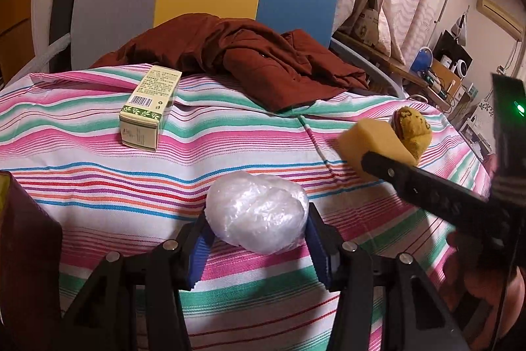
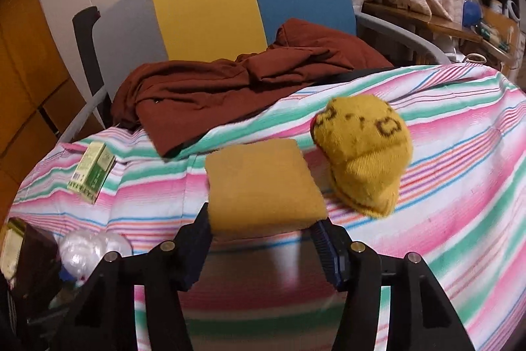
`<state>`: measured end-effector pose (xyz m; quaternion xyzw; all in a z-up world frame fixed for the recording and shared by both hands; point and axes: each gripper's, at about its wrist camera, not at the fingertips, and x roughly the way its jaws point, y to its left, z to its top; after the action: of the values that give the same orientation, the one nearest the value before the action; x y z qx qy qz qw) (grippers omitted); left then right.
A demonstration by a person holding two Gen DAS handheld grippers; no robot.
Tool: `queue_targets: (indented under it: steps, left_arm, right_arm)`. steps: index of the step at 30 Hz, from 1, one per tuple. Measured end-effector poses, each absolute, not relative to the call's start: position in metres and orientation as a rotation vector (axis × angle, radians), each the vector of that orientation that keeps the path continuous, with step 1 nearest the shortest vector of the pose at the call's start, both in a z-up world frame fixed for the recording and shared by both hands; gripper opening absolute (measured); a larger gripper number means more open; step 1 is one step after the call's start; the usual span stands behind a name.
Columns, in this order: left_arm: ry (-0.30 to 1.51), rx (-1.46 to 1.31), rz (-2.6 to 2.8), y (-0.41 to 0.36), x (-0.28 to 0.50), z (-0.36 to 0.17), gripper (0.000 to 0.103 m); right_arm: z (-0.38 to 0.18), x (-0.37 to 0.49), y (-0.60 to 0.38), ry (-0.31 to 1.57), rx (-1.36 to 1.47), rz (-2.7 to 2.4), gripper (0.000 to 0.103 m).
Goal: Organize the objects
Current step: 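Grasp the wrapped ball with left tool while right tool grasps the yellow sponge, then carry the wrapped ball and yellow sponge toward the gold tray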
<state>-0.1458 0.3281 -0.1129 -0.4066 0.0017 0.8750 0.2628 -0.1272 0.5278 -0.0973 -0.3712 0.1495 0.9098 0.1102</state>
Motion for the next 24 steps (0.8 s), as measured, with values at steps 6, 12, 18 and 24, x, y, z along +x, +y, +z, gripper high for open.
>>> queue_targets:
  steps: [6, 12, 18, 24]
  left_arm:
    - [0.026, -1.095, 2.381, 0.329, -0.144, -0.112, 0.053]
    - [0.003, -1.101, 2.391, 0.323, -0.144, -0.110, 0.043]
    - [-0.010, -1.137, 2.400, 0.315, -0.133, -0.110, 0.039]
    - [-0.042, -1.158, 2.387, 0.304, -0.115, -0.110, 0.035]
  right_arm:
    - [-0.096, -0.103, 0.516, 0.429, -1.063, 2.647, 0.058]
    - [-0.094, -0.080, 0.509, 0.432, -1.034, 2.619, 0.058]
    - [-0.090, -0.050, 0.503, 0.453, -0.984, 2.594, 0.058]
    - [-0.089, -0.028, 0.493, 0.471, -0.965, 2.591, 0.058]
